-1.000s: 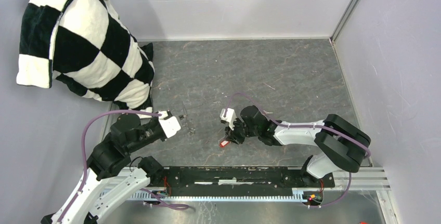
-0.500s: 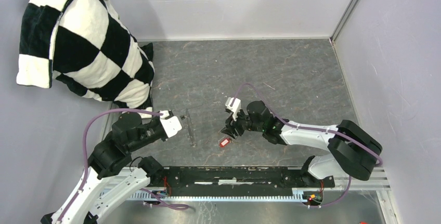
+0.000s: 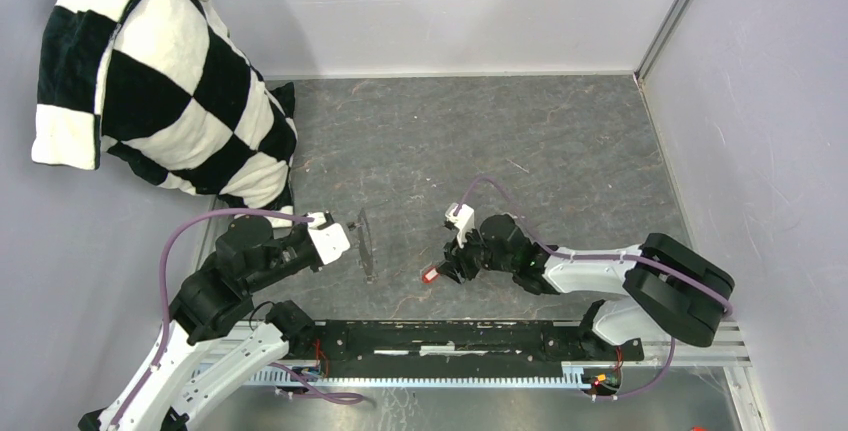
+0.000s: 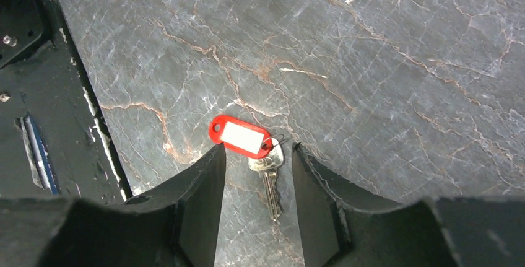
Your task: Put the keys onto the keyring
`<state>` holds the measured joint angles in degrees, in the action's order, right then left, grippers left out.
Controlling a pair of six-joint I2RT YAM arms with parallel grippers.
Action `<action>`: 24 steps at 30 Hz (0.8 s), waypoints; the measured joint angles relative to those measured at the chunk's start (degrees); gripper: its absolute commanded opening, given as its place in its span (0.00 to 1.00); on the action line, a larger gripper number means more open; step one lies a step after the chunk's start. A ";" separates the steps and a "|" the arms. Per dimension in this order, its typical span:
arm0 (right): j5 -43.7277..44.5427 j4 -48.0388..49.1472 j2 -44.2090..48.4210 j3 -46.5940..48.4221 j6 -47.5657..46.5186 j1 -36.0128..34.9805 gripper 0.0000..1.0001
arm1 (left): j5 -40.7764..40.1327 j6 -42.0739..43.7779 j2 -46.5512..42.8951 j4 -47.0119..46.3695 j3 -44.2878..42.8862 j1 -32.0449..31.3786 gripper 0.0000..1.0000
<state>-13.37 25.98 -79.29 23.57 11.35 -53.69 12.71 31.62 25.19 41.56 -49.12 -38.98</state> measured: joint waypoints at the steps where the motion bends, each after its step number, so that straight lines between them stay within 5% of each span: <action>1: 0.28 0.61 -0.26 0.00 0.39 -0.26 0.47 | 0.00 0.02 0.00 0.07 0.00 0.00 0.02; 19: 4.50 3.98 -5.84 0.44 3.15 -2.21 0.34 | -0.04 0.02 0.00 0.15 0.00 0.00 0.02; 24: 4.68 4.13 -6.08 0.44 3.41 -2.36 0.16 | -0.04 0.02 0.00 0.20 0.00 0.00 0.02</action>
<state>-8.69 30.11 -85.36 24.01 14.76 -56.05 12.67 31.64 25.19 41.76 -49.12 -38.98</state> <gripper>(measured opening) 0.273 0.022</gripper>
